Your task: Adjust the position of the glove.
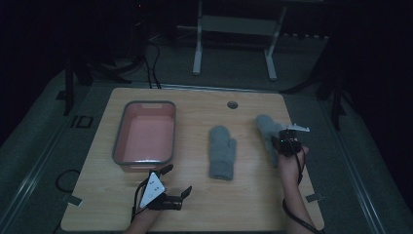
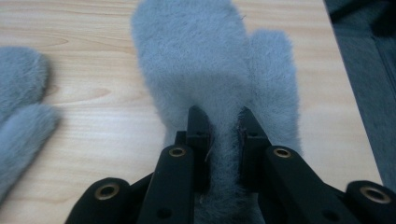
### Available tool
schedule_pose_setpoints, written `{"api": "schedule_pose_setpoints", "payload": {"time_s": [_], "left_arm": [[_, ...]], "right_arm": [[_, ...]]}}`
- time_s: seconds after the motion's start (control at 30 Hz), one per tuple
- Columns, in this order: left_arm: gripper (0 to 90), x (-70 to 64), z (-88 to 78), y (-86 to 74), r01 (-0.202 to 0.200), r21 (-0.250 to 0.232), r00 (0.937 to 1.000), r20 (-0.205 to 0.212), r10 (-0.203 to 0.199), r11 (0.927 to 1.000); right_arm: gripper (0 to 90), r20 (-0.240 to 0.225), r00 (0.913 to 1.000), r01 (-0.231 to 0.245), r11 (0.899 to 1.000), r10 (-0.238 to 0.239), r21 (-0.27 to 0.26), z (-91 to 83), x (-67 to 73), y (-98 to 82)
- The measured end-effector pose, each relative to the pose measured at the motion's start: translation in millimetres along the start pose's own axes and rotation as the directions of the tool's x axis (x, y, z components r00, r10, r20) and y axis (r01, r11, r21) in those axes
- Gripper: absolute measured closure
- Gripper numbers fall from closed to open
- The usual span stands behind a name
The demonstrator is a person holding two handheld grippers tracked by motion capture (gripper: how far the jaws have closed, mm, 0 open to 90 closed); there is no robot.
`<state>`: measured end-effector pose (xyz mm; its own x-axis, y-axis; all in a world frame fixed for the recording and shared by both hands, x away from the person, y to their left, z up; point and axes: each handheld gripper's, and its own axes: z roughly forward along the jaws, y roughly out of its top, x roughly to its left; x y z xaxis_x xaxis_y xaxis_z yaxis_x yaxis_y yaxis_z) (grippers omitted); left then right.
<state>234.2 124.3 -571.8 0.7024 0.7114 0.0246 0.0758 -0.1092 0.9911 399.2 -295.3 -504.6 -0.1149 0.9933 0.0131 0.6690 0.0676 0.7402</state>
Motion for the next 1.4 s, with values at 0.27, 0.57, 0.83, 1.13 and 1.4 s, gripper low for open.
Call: {"api": "schedule_pose_setpoints", "payload": {"time_s": [0.27, 0.57, 0.83, 1.13, 1.4], "left_arm": [[4.0, -0.8, 0.2, 0.1, -0.004, 0.001, 0.9999, 0.01, 0.004, 1.0], [4.0, -0.2, 0.5, 0.2, -0.002, 0.003, 0.9999, 0.014, 0.002, 1.0], [4.0, -0.1, 0.4, 0.1, -0.001, 0.002, 0.9999, 0.015, 0.001, 1.0], [4.0, -0.1, 0.5, 0.1, 0.003, 0.002, 0.9999, 0.012, -0.003, 1.0], [4.0, 0.0, 0.4, 0.0, 0.004, 0.001, 0.9999, 0.013, -0.004, 1.0]], "right_arm": [[79.1, 0.069, 0.9904, -0.122, 0.992, 0.12, 0.031, -8.7, 10.6, -31.3], [70.9, 0.046, 0.9928, -0.114, 0.992, 0.111, 0.06, 5.9, 9.2, -44.6], [50.2, -0.112, 0.9915, 0.069, 0.997, -0.066, 0.025, -12.7, 5.0, -20.3], [45.0, -0.155, 0.959, 0.251, 0.965, -0.237, 0.077, -12.0, -8.4, -23.0], [43.4, -0.145, 0.9829, 0.132, 0.984, -0.114, 0.123, 6.5, -10.8, -39.7]]}}
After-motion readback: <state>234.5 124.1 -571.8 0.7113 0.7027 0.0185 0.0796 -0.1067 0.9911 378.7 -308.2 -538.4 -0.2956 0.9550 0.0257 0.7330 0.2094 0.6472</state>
